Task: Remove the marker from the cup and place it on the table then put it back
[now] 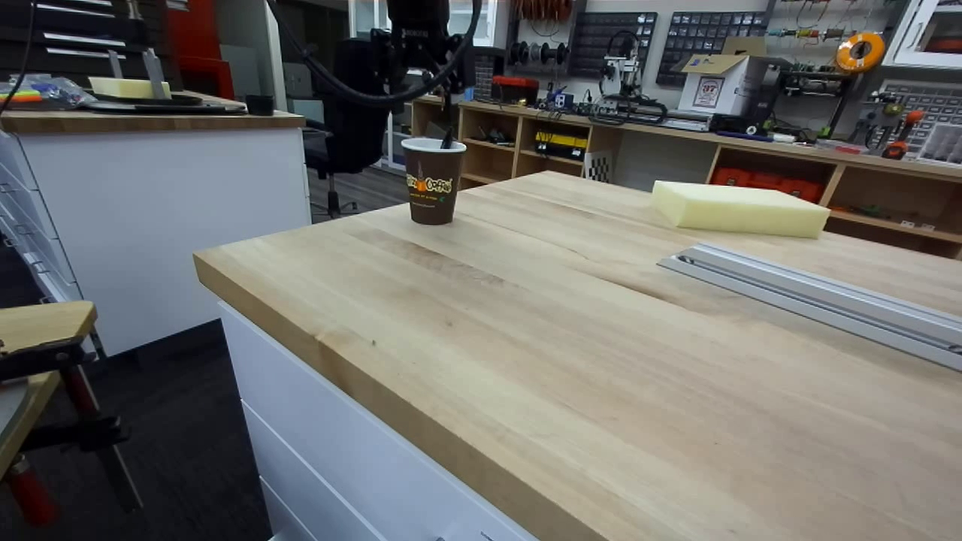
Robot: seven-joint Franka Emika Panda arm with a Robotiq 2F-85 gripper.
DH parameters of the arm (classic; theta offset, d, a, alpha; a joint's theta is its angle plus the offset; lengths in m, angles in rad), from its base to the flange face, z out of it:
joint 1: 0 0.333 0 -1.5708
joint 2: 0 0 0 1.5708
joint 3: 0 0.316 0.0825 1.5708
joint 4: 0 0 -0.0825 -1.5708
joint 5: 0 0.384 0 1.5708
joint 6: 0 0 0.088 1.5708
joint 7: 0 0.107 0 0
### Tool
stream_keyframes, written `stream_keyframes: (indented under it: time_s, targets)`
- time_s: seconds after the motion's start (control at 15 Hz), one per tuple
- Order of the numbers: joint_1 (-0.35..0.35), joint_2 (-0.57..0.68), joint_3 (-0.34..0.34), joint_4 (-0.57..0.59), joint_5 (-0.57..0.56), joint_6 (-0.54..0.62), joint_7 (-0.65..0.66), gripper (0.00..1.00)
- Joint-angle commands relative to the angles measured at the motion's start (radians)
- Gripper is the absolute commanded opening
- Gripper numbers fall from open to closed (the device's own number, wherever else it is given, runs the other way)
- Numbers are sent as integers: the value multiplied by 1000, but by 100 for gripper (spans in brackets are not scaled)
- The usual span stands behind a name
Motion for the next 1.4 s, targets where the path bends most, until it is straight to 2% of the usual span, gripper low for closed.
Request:
stream_keyframes:
  time_s: [0.0,0.13,0.2,0.33,0.93,1.0,1.07,1.13,1.33]
  targets:
    - [8,28,12,26,11,23,-47,98]
    - [11,38,17,27,4,36,-62,100]
    - [10,43,19,26,6,46,-76,74]
    - [7,48,21,24,7,57,-92,67]
    - [-4,50,14,17,3,82,-121,7]
    - [-3,49,11,17,-10,84,-111,51]
    - [-3,48,10,19,-12,84,-113,47]
    - [-3,46,8,21,-17,79,-112,48]
    - [-2,47,5,29,-26,77,-104,66]
